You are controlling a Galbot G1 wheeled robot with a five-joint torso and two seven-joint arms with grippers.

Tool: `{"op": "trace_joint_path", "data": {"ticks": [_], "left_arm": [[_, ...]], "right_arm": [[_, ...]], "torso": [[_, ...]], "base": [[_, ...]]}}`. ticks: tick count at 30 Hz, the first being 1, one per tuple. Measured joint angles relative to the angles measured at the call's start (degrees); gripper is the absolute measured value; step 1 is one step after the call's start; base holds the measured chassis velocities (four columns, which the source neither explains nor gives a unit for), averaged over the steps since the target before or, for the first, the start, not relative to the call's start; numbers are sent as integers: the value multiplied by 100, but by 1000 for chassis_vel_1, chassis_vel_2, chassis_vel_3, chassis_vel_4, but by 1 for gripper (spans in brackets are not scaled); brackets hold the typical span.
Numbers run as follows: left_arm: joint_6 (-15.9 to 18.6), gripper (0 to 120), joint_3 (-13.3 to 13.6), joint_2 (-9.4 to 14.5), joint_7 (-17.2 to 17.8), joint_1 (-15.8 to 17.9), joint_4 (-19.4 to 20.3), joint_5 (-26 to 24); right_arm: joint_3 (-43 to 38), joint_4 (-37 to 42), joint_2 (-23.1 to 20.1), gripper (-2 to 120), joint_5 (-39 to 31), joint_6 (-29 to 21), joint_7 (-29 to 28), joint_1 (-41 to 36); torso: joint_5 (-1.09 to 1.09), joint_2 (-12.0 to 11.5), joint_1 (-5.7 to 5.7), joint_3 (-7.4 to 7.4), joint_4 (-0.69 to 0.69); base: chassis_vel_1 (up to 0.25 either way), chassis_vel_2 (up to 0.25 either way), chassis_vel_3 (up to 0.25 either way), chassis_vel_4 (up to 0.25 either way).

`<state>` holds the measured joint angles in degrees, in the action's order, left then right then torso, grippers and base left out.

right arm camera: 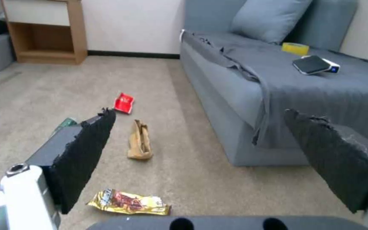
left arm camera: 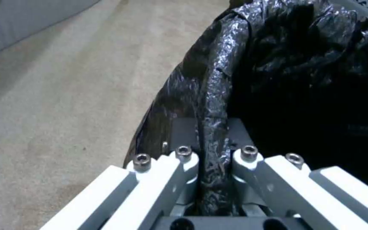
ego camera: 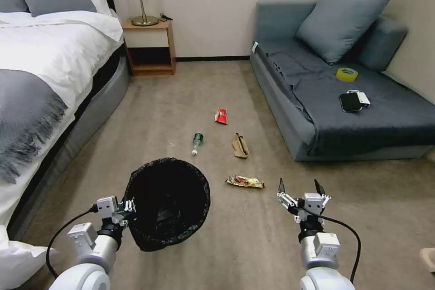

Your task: Pick up the trash bin, then pick up the garbage on the floor and place it into the trash bin.

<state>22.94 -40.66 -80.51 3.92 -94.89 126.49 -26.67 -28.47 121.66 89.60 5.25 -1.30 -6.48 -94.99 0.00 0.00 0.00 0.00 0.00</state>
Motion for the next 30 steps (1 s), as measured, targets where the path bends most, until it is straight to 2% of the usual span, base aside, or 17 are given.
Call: {"op": "trace_joint_path", "data": {"ticks": [11,25,30], "left_arm": [[-34,4,-152,-9,37,8,-22,-95],[-87,4,-178,-34,45,36,-61,-127],[-108,4,-189,-60,36,20,-61,-119]], "right_arm": [[-5,24,14,100,122,35,236,-67],[15,-15,20,100,122,110,244,-61],[23,-37,2,100,98,136,236,-60]], "torso": [[0,0,0,0,0],[0,0,-1,0,0],[0,0,-1,0,0]], "base": [[0,0,0,0],[0,0,0,0],[-66,79,99,-76]]}}
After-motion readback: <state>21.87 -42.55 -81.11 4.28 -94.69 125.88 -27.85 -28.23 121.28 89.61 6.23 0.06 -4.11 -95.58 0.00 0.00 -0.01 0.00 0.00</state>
